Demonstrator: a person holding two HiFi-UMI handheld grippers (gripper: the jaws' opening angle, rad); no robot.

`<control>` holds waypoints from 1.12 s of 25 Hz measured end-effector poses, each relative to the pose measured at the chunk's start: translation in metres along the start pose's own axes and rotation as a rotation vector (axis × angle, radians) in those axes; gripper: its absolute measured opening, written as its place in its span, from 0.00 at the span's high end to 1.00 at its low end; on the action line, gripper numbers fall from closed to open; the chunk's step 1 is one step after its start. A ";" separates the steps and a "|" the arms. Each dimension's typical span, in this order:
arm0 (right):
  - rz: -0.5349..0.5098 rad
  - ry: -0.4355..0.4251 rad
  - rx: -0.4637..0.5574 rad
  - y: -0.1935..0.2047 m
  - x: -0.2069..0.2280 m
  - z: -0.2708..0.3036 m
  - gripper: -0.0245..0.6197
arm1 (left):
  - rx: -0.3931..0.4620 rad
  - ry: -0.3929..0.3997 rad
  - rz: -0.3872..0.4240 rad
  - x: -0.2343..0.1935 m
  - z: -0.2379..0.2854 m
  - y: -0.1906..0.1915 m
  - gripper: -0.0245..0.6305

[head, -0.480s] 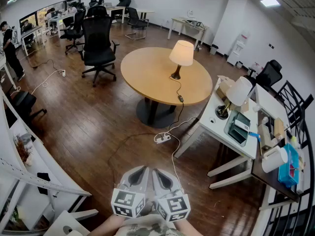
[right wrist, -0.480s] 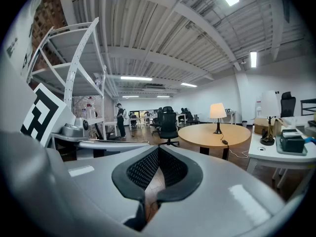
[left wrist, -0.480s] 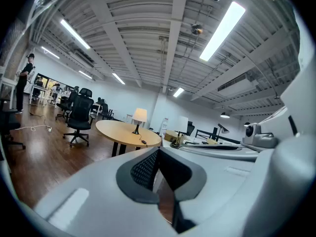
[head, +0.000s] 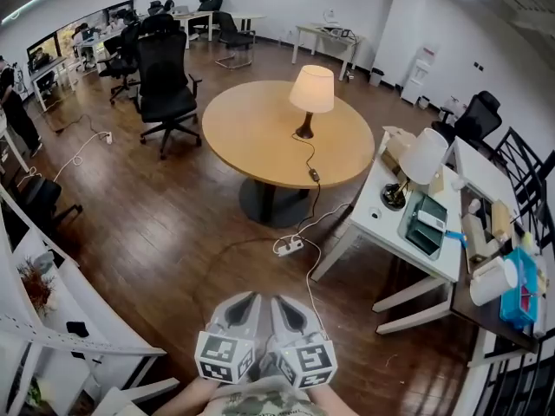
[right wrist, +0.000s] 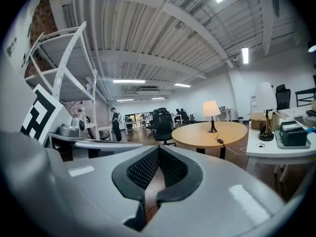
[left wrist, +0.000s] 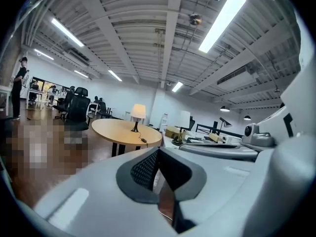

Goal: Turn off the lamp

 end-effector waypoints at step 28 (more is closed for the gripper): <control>0.051 0.012 0.033 -0.031 0.200 0.112 0.96 | -0.045 0.049 0.099 0.035 0.228 -0.011 0.96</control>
Point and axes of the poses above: the fingertips, and each gripper's own axes: z forward along the fingers, x to its right, y out of its underside, the point moved 2 cm from there along -z, backward along the fingers, and after that the axes turned 11 degrees about x, right-handed, at the moved point
